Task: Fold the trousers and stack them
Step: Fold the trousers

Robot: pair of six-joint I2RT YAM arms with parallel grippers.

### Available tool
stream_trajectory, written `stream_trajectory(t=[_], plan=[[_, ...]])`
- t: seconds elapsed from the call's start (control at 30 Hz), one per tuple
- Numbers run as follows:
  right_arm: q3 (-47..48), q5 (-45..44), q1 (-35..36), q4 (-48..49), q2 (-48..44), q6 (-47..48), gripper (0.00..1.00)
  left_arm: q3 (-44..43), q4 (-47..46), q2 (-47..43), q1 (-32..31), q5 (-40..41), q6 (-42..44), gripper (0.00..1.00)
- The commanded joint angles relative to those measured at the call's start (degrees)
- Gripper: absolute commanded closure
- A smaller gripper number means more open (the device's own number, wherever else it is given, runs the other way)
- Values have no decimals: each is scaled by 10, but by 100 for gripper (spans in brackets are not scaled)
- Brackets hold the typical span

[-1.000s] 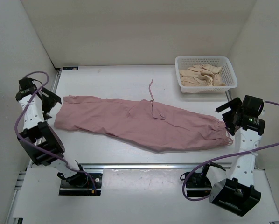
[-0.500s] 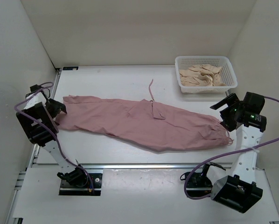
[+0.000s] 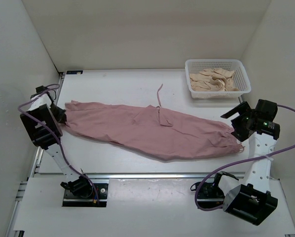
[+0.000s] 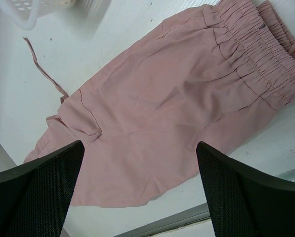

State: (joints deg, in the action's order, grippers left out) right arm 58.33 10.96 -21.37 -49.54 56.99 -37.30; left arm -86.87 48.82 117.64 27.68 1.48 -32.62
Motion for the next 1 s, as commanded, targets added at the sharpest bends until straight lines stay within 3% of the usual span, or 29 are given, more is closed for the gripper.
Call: stream_trajectory(t=[0.0, 0.27, 0.47, 0.63, 0.67, 0.7, 0.73, 0.77, 0.97], plan=[[6, 12, -1, 8, -8, 4, 1, -40, 7, -98, -34, 36, 33, 90], [48, 49, -1, 3, -20, -9, 1, -114, 53, -245, -147, 84, 106, 90], [83, 55, -1, -3, -20, 3, 1, -169, 109, -281, -351, 131, 107, 90], [65, 35, 11, -3, -25, 14, 1, -93, 115, -286, -576, 186, 54, 90], [60, 35, 12, -3, -25, 14, 1, -78, 115, -286, -603, 175, 43, 81], [60, 35, 12, 2, -25, 14, 1, -63, 115, -281, -657, 161, 14, 57], [54, 35, 12, 2, -20, 14, 1, -32, 115, -268, -681, 156, 1, 18], [54, 35, 12, 2, -20, 14, 1, -17, 110, -260, -699, 150, -9, 0], [48, 35, 12, 8, -20, 19, 1, -27, 103, -244, -722, 127, -15, 0]])
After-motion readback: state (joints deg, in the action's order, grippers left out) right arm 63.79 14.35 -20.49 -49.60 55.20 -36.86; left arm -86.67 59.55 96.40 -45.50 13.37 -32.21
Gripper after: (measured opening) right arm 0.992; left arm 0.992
